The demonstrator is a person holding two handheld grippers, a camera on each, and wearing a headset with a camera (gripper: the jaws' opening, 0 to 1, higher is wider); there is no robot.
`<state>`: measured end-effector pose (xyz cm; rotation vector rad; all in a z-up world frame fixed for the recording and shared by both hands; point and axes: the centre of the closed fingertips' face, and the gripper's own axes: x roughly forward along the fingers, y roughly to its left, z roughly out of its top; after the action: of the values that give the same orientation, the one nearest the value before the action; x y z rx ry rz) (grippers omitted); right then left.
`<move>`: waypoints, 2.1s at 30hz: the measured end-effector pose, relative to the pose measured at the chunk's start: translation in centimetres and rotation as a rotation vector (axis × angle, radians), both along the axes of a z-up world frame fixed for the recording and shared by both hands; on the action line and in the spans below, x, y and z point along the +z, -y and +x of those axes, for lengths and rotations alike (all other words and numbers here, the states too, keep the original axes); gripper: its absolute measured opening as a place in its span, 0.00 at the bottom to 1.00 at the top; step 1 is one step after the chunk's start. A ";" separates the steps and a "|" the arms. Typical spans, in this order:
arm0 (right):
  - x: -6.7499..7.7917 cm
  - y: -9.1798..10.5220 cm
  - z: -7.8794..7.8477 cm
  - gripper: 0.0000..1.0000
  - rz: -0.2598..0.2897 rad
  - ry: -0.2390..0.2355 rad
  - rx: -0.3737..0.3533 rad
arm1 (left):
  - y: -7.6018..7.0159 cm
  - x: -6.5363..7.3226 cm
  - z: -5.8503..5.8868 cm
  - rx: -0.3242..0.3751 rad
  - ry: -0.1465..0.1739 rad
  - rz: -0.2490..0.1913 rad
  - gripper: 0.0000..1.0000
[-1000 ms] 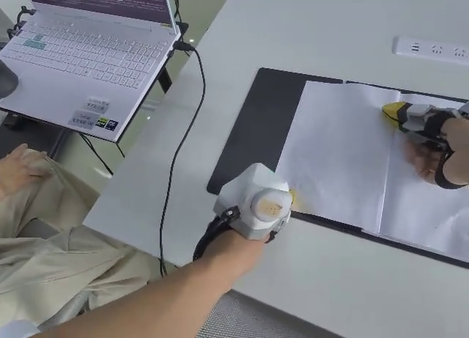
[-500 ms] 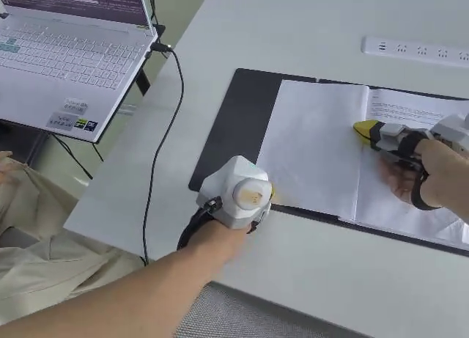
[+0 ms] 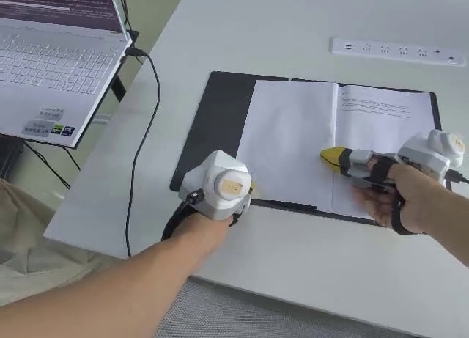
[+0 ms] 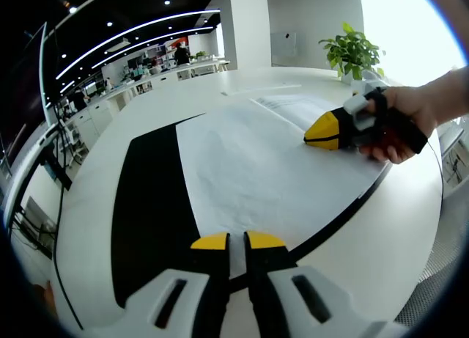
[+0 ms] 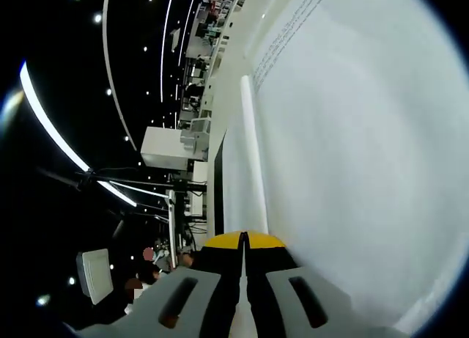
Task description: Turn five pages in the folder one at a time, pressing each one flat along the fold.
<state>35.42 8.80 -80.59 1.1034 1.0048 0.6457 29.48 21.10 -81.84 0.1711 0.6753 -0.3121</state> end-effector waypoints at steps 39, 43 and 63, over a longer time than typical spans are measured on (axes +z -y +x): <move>7.6 3.7 -12.5 0.06 -0.019 0.188 -0.004 | -0.3 2.6 -4.1 -0.069 -0.079 -0.044 0.21; 8.8 6.3 -13.2 0.12 -0.119 0.271 -0.009 | -0.5 5.0 -5.1 -0.055 -0.057 -0.117 0.27; 14.5 15.9 -17.7 0.49 -0.535 0.481 -0.094 | -3.0 14.1 -11.8 -0.033 0.001 -0.208 0.45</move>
<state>17.73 -7.07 -66.13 0.4849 0.6455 0.4915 17.72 24.06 -67.76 -0.0163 0.6353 -0.4122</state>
